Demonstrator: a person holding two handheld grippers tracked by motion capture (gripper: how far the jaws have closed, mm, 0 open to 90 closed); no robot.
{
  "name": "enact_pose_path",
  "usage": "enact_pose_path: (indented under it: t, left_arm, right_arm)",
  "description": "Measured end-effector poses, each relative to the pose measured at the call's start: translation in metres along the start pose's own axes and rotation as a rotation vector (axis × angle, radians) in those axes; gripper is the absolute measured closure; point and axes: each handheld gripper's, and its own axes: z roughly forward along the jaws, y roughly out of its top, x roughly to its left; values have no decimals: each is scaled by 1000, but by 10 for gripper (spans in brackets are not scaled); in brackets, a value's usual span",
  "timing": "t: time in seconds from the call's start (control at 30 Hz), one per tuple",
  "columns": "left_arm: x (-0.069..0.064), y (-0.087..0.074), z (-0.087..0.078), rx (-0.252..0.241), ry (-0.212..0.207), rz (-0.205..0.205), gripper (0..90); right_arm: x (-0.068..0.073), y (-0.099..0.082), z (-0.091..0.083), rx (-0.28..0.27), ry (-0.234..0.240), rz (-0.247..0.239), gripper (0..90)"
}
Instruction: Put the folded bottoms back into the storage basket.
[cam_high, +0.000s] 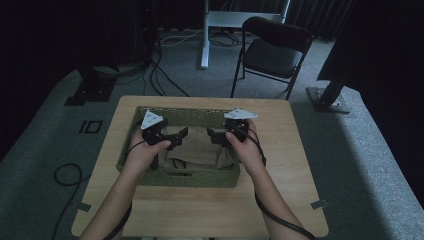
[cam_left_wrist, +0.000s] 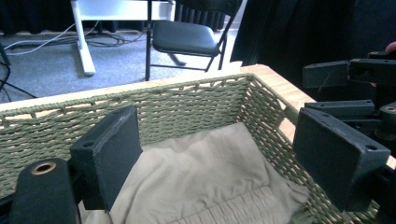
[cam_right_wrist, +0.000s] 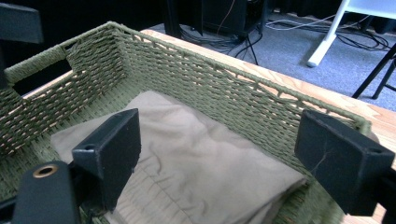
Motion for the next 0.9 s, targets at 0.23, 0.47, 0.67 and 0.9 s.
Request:
enact_pose_path:
  t: [0.23,0.47,0.67,0.9]
  left_arm:
    - [-5,-7,-11,16,12,18,162]
    - [-12,-16,-21,3,31,50,162]
    - [-21,-24,-27,-8,2,56,162]
    - [-26,-36,-36,-13,-9,54,162]
  right_arm:
    - [-10,-7,-14,-2,-20,-20,140]
    - [-19,-20,-31,-14,-42,-21,140]
    - [-23,-33,-48,-21,-70,-33,139]
    - [-29,-42,-67,-42,-101,-55,138]
